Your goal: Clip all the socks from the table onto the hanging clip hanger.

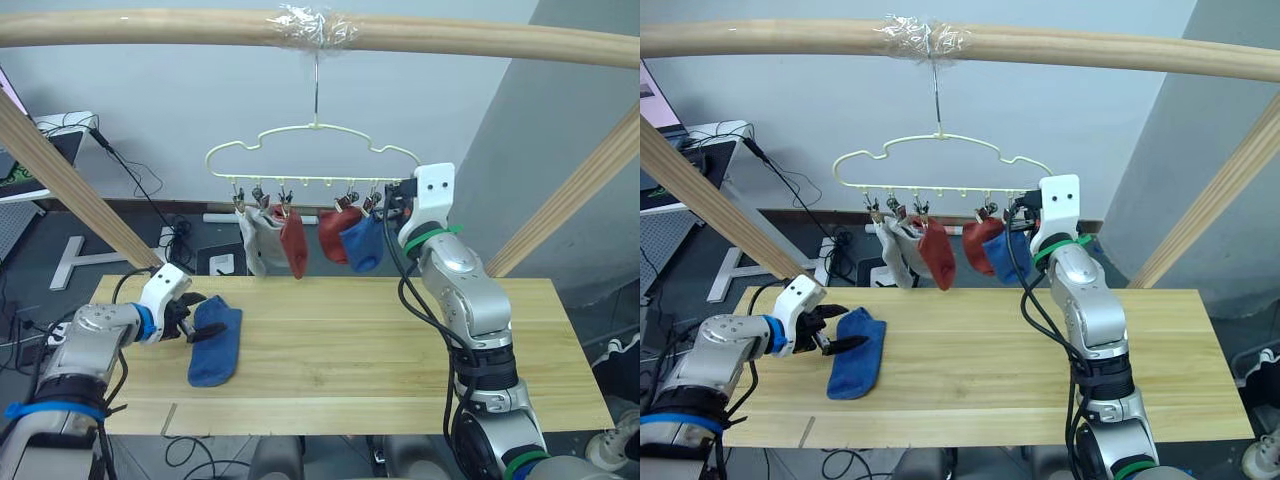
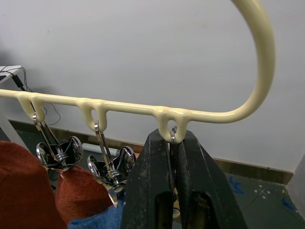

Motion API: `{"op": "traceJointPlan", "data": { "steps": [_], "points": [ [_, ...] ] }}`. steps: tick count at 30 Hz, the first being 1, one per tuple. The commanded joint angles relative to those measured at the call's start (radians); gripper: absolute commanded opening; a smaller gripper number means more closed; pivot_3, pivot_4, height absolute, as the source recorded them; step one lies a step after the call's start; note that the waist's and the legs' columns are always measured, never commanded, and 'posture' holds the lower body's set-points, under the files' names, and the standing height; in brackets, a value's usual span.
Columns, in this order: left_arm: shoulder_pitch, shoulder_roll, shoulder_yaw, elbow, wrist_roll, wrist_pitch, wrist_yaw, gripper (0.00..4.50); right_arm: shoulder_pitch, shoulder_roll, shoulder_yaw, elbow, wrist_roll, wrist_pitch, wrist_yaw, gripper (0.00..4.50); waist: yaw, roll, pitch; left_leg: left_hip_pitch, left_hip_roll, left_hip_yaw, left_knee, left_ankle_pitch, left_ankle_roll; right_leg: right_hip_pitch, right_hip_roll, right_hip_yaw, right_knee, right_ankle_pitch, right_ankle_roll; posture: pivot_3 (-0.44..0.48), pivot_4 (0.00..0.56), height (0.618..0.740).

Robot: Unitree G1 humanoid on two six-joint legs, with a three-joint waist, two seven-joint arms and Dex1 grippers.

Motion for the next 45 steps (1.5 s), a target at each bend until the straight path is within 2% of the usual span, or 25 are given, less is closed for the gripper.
{"op": "traceJointPlan", "data": {
  "steps": [1,3,6,18,19,30,34,39,45],
  "points": [
    [-0.057,-0.029,-0.016,0.135,0.034,-0.024,0.001,4.49,-0.024,-0.002,0.011,-0.057,0.01,0.006,0.014,0.0,-0.001,0.0,0.0,0.0,0.0,0.0,0.0,0.0,0.0,0.0,0.0,0.0,0.0,0.0,0.0,0.019,0.233,0.705],
    [-0.072,-0.039,-0.024,0.172,0.045,-0.036,-0.011,4.49,-0.023,-0.005,0.01,-0.066,0.011,0.015,0.016,0.0,-0.004,-0.001,0.002,0.0,0.0,0.0,0.0,0.0,0.0,-0.001,0.0,0.0,0.0,0.0,0.0,0.006,0.242,0.705],
    [-0.055,-0.037,-0.061,0.198,0.08,-0.074,-0.049,3.92,-0.021,-0.008,0.01,-0.077,0.01,0.028,0.019,0.0,-0.006,-0.001,0.005,-0.001,0.0,0.0,0.0,0.0,0.0,-0.001,0.0,0.0,0.0,0.0,0.0,0.003,0.245,0.705],
    [-0.011,-0.075,-0.031,0.104,0.032,-0.033,-0.108,0.24,-0.019,0.002,0.013,-0.087,0.004,0.043,0.012,0.0,-0.008,0.0,0.005,0.0,0.0,0.0,0.0,0.0,0.0,-0.001,0.0,0.001,0.001,0.0,0.0,-0.009,0.24,0.705],
    [-0.009,-0.077,-0.029,0.096,0.029,-0.031,-0.112,0.04,-0.019,0.003,0.013,-0.086,0.003,0.043,0.012,0.0,-0.008,0.0,0.005,0.0,0.0,0.0,0.0,0.0,0.0,-0.001,0.0,0.001,0.001,0.0,0.0,-0.011,0.239,0.705],
    [-0.012,-0.124,0.013,0.038,-0.021,-0.005,-0.081,0.04,-0.013,0.003,0.012,-0.092,-0.002,0.042,0.005,0.0,-0.009,0.0,0.006,0.0,0.0,0.0,0.0,0.0,0.0,-0.001,0.0,0.001,0.001,0.0,0.0,-0.028,0.236,0.705],
    [-0.017,-0.145,0.059,0.017,-0.038,-0.035,0.003,0.04,-0.01,0.002,0.01,-0.097,-0.001,0.044,0.005,0.0,-0.009,-0.001,0.006,-0.001,0.0,0.0,0.0,0.0,0.0,-0.001,0.0,0.001,0.001,0.0,0.0,-0.028,0.236,0.705],
    [0.016,-0.119,0.047,-0.043,-0.004,-0.071,0.031,1.17,-0.012,0.003,0.012,-0.095,-0.001,0.043,0.004,0.0,-0.01,-0.001,0.006,-0.001,0.0,0.0,0.0,0.0,0.0,-0.001,0.0,0.001,0.0,0.0,0.0,-0.028,0.235,0.705],
    [0.101,-0.099,0.058,-0.197,-0.033,0.022,0.03,3.1,-0.007,0.003,0.012,-0.097,0.0,0.044,0.003,0.0,-0.011,0.0,0.007,-0.001,0.001,0.0,-0.001,0.0,0.0,-0.002,0.0,0.001,0.0,0.0,0.0,-0.028,0.235,0.705]
  ]
}}
